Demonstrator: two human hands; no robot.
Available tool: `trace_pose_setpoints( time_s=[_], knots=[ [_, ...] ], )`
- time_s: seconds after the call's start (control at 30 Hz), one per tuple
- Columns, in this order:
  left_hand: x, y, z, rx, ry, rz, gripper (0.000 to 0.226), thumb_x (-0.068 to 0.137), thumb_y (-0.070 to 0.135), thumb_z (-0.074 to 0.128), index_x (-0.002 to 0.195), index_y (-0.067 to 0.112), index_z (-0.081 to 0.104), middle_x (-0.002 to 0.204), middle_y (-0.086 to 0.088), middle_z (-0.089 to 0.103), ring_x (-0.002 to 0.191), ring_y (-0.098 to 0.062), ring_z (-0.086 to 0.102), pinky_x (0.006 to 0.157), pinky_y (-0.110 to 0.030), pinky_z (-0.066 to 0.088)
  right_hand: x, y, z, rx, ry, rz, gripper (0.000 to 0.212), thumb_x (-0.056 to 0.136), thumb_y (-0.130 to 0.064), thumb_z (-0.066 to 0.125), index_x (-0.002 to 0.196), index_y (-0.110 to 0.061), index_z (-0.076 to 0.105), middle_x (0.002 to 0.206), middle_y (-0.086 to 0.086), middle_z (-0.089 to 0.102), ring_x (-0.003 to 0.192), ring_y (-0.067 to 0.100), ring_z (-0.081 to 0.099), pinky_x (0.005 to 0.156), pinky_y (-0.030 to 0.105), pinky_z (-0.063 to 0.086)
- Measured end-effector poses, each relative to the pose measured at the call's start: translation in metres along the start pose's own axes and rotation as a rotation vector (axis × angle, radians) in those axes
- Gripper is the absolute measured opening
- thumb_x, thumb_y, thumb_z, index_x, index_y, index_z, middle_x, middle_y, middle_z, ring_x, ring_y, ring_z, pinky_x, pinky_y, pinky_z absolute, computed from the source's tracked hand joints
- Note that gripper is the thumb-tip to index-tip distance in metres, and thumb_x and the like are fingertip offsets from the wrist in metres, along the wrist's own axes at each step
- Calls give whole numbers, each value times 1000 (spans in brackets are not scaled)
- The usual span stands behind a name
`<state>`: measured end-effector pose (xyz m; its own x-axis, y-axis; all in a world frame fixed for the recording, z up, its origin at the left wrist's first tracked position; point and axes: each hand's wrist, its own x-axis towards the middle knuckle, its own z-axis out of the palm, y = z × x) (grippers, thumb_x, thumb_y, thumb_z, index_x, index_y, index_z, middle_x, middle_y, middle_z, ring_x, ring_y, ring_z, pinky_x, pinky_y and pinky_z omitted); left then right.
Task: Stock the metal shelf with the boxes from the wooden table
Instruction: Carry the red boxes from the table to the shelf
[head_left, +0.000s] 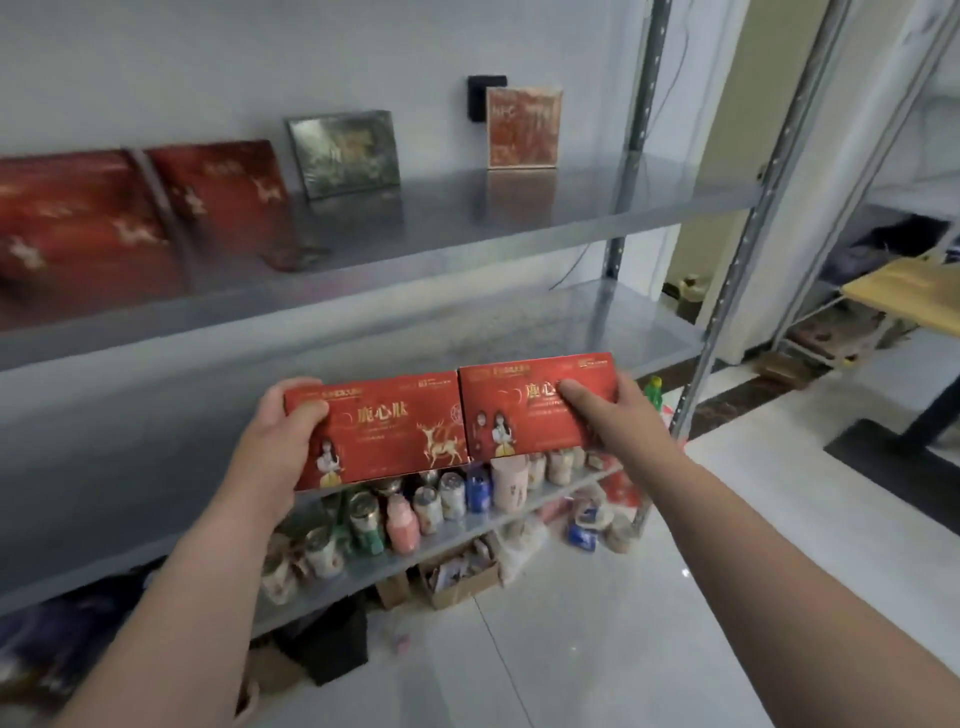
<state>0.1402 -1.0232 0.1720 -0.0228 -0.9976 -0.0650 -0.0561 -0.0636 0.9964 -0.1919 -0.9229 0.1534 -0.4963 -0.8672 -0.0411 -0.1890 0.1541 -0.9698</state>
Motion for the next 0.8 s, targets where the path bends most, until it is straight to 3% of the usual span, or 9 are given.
trace_pose_setpoints(
  time_s=[0.1,0.23,0.43,0.5,0.6,0.7,0.8],
  knots=[
    [2,33,-25,-32,121,66,17,96,22,55,99,36,63,94,-4,69,73,-16,68,64,-32,54,36,-44,25,8,-86,-87,66,69,-76,74,121,-39,54,111,-7,72,95,17,73,83,44,62],
    [12,76,-57,-40,247,148,21,94,22,55,108,36,61,98,-4,69,84,-24,68,77,-46,59,68,-107,67,104,-152,-195,39,82,-52,77,108,-34,55,112,-1,71,97,20,73,82,51,62],
    [54,117,-103,-24,355,230,28,74,37,60,100,46,64,106,-5,72,95,-29,71,86,-57,57,108,-172,126,118,-159,-313,56,69,-62,79,110,-30,59,109,0,72,92,20,73,74,48,63],
    [74,127,-112,-36,361,238,27,75,37,60,100,46,64,105,-4,72,92,-27,71,84,-53,58,123,-189,141,117,-168,-342,54,77,-58,78,117,-29,58,110,-3,71,93,17,73,75,43,63],
    [107,138,-116,-82,356,265,23,87,24,56,97,43,63,98,-1,69,74,-16,69,63,-32,56,148,-206,160,114,-149,-366,49,73,-62,78,110,-36,59,110,-8,71,97,16,72,84,42,61],
    [141,141,-117,-45,355,328,28,87,19,57,96,45,62,95,1,67,73,-15,63,67,-31,51,172,-219,176,81,-96,-376,34,81,-58,74,100,-35,58,103,-6,70,91,18,71,79,43,62],
    [170,139,-116,56,294,404,29,91,15,59,104,42,58,87,5,65,67,-11,58,69,-31,47,195,-222,187,86,-74,-367,40,89,-51,70,115,-24,55,108,0,68,89,16,69,69,32,58]
  ],
)
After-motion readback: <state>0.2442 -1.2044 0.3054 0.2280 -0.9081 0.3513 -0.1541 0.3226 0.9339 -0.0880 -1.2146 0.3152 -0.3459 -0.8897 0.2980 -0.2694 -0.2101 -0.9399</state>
